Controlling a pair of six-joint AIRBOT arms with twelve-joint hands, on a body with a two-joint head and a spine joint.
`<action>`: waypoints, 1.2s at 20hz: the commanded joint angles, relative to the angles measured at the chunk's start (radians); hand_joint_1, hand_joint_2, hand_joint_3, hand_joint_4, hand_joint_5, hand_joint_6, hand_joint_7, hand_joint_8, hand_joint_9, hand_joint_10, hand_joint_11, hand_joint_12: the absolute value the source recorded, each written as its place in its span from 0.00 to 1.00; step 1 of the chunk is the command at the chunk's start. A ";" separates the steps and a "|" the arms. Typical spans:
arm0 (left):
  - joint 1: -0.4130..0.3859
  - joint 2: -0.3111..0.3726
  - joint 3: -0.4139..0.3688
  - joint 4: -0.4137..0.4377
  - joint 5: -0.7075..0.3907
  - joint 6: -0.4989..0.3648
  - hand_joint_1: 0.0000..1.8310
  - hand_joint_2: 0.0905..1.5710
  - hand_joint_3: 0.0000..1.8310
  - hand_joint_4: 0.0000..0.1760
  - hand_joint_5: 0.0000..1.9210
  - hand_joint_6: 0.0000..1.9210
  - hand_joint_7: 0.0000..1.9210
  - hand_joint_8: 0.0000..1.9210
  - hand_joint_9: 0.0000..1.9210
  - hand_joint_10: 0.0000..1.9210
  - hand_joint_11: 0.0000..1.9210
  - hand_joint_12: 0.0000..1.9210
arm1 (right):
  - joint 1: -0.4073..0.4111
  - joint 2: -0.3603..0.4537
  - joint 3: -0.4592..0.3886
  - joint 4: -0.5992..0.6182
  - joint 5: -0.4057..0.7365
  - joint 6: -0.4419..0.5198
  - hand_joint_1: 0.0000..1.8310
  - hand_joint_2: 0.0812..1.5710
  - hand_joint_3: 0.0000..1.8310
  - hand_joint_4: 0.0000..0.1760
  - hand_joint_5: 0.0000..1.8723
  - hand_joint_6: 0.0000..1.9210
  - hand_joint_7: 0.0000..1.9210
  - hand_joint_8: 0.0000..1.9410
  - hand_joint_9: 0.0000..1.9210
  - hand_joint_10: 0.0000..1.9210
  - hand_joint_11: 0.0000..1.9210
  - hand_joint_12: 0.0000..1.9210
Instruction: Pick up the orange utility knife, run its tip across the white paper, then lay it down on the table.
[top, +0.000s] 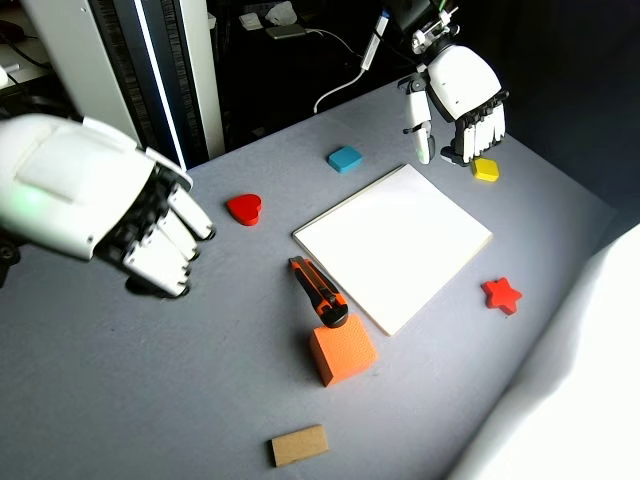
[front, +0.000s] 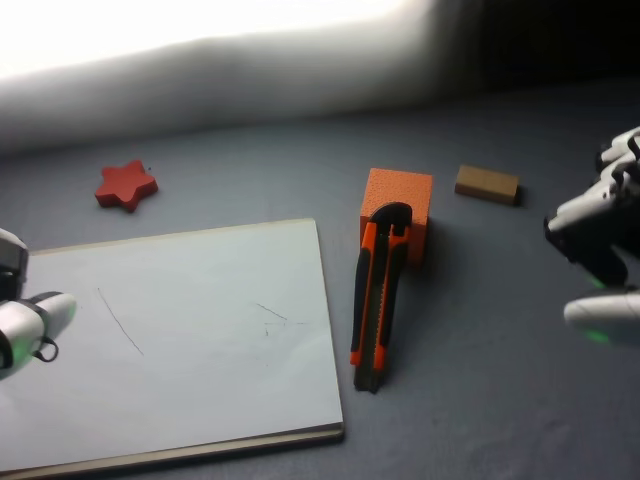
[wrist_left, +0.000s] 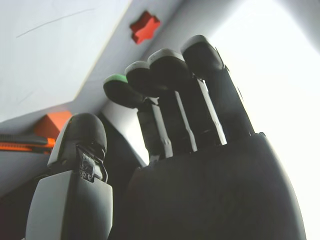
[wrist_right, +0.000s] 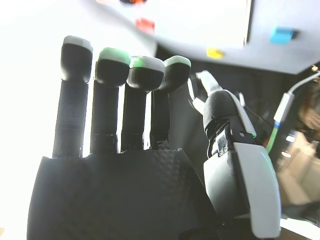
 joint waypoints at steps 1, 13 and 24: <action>-0.012 0.001 0.009 0.047 -0.093 0.003 0.18 0.76 0.13 0.00 0.02 0.01 0.03 0.04 0.02 0.14 0.00 0.38 | 0.003 0.007 0.003 0.016 0.096 -0.012 0.16 0.66 0.14 0.00 0.00 0.01 0.00 0.04 0.00 0.06 0.00 0.07; -0.018 -0.003 -0.005 0.032 -0.093 0.004 0.10 0.83 0.00 0.00 0.00 0.00 0.01 0.00 0.00 0.00 0.00 0.10 | -0.171 -0.176 0.173 0.016 0.509 -0.428 0.50 0.67 0.00 0.00 0.00 0.00 0.00 0.00 0.00 0.00 0.00 0.00; -0.009 -0.004 -0.032 0.032 -0.098 -0.011 0.10 0.82 0.00 0.00 0.00 0.00 0.01 0.00 0.00 0.00 0.00 0.00 | 0.004 -0.440 0.326 -0.398 0.211 -0.320 0.61 0.67 0.00 0.00 0.00 0.00 0.00 0.00 0.00 0.00 0.00 0.00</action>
